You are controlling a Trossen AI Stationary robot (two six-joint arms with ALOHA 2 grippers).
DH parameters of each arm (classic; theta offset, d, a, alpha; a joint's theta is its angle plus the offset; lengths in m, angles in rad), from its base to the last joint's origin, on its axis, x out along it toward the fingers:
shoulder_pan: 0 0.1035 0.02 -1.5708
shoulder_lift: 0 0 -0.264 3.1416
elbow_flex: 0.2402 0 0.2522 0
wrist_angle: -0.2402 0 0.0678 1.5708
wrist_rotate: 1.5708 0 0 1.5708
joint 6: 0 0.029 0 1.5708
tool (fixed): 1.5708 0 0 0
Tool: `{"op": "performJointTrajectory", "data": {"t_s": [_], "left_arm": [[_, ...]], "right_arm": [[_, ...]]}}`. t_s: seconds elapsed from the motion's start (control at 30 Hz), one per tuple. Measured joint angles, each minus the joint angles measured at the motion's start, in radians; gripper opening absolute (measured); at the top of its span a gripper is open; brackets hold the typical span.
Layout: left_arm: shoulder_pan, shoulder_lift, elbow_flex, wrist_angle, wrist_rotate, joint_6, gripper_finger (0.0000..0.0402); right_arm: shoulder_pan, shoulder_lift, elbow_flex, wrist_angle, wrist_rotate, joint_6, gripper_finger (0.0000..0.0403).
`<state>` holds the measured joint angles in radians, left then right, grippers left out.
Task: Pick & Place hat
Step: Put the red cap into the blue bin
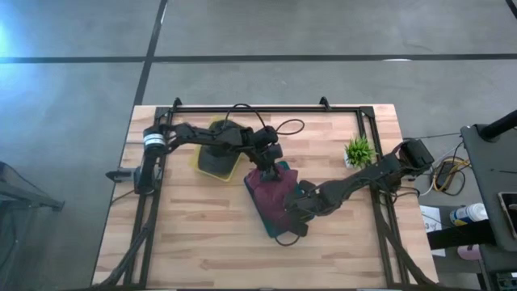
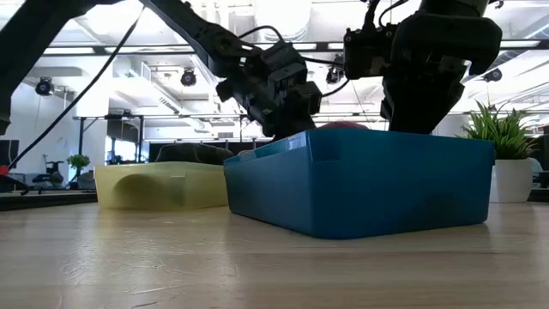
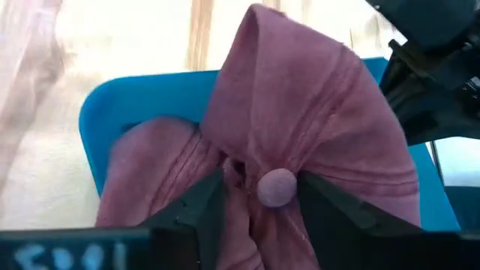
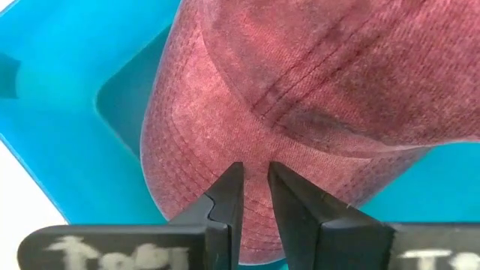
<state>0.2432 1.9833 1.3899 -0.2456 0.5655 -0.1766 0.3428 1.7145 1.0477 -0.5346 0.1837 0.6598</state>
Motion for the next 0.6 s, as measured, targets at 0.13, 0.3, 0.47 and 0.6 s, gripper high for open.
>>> {"op": "performJointTrajectory", "data": {"t_s": [0.13, 0.3, 0.47, 0.6], "left_arm": [[-0.006, -0.004, 0.017, -0.022, -0.008, 0.049, 0.0094], [-0.03, -0.005, 0.03, -0.034, -0.033, 0.096, 0.0044], [-0.038, -0.006, 0.099, -0.204, -0.057, 0.127, 0.0044], [-0.046, -0.006, 0.181, -0.369, -0.146, 0.184, 0.0044]], "right_arm": [[0.0, 0.0, -0.002, -0.001, 0.004, 0.001, 0.0068], [-0.004, 0.0, -0.008, -0.006, 0.026, 0.003, 0.0068], [-0.003, 0.0, -0.02, 0.0, 0.032, 0.003, 0.0068], [-0.003, 0.0, -0.028, 0.001, 0.033, 0.001, 0.0068]]}}
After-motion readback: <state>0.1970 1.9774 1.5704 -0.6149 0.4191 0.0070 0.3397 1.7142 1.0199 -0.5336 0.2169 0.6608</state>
